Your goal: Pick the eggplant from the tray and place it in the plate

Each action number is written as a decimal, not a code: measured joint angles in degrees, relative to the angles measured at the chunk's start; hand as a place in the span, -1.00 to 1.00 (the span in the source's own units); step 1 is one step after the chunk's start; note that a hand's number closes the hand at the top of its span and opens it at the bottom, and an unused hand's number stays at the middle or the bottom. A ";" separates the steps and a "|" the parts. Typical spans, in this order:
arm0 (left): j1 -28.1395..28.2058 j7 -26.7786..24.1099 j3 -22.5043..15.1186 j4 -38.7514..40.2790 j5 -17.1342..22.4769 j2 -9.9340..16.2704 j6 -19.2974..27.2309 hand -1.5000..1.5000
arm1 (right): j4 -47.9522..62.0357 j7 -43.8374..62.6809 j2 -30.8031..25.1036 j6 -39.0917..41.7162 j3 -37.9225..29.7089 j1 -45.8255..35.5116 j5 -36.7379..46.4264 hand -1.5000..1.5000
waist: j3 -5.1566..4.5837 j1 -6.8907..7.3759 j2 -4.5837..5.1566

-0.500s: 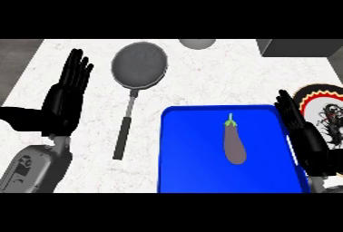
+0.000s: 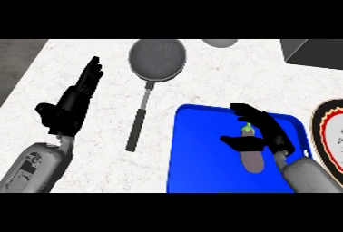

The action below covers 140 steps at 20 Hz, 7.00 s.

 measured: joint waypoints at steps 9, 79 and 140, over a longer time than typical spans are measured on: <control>0.53 2.12 0.36 5.20 -2.36 -0.11 0.57 0.00 | 9.18 24.28 10.83 -1.27 7.20 -13.71 5.46 -1.00 | 0.20 -5.65 -2.10; 6.63 2.57 9.18 5.10 -8.03 -3.25 -2.91 0.00 | 33.87 12.76 -7.52 44.26 9.21 -29.67 12.70 1.00 | 0.79 -12.69 -4.71; 3.49 4.16 10.39 3.98 -12.06 -7.34 -7.30 0.00 | 68.70 -75.74 -15.38 23.47 -20.13 -19.87 18.43 -1.00 | 0.72 -7.10 -1.90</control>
